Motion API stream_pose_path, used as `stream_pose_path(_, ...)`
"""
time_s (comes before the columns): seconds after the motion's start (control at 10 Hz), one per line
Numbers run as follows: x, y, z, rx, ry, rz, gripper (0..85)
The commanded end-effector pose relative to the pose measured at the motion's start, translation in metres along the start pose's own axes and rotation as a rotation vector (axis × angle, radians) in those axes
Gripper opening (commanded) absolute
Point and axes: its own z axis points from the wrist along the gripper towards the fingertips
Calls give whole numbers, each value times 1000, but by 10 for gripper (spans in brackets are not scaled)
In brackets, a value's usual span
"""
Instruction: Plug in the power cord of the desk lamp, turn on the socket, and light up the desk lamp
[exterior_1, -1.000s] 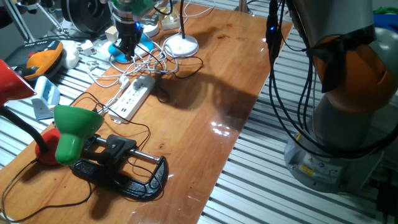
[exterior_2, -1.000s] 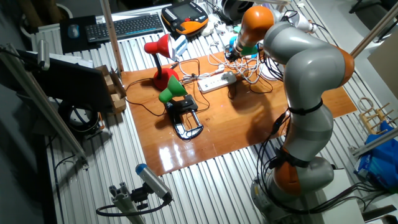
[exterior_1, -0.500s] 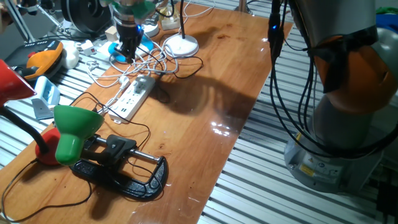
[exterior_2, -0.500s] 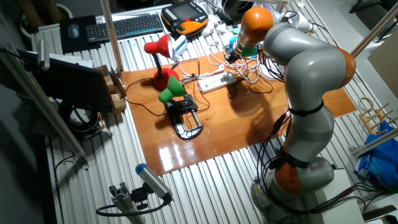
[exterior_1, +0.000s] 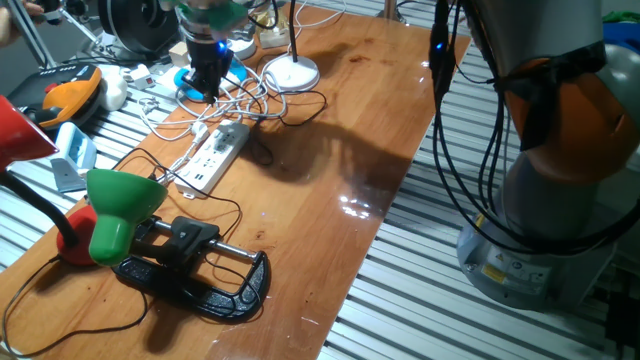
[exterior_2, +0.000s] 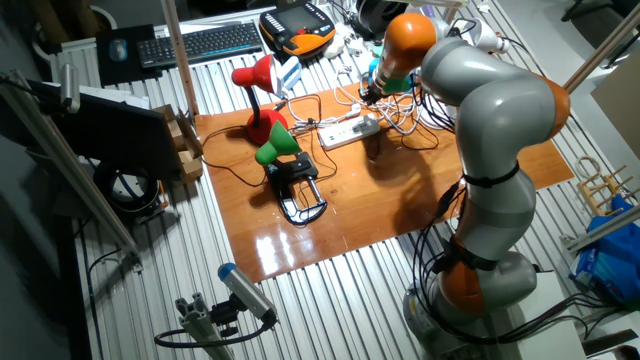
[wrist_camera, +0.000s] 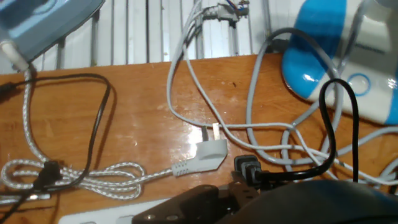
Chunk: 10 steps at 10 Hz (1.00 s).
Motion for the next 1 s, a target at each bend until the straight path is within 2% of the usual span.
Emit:
stream_pose_path(0.0,2,0,-2,81,16,297,0)
stream_pose_path(0.2,6,-1,-6,125,8,412,0)
stream_pose_path(0.3,6,0,-6,131,-4,433,0)
stream_pose_path(0.4,7,0,-7,133,7,490,0)
stream_pose_path(0.5,7,0,-7,116,15,573,0)
stream_pose_path(0.6,9,1,-8,118,27,636,0)
stream_pose_path(0.7,10,3,-7,136,36,669,0)
stream_pose_path(0.8,12,4,-7,149,29,679,0)
stream_pose_path(0.9,14,5,-6,162,10,694,0)
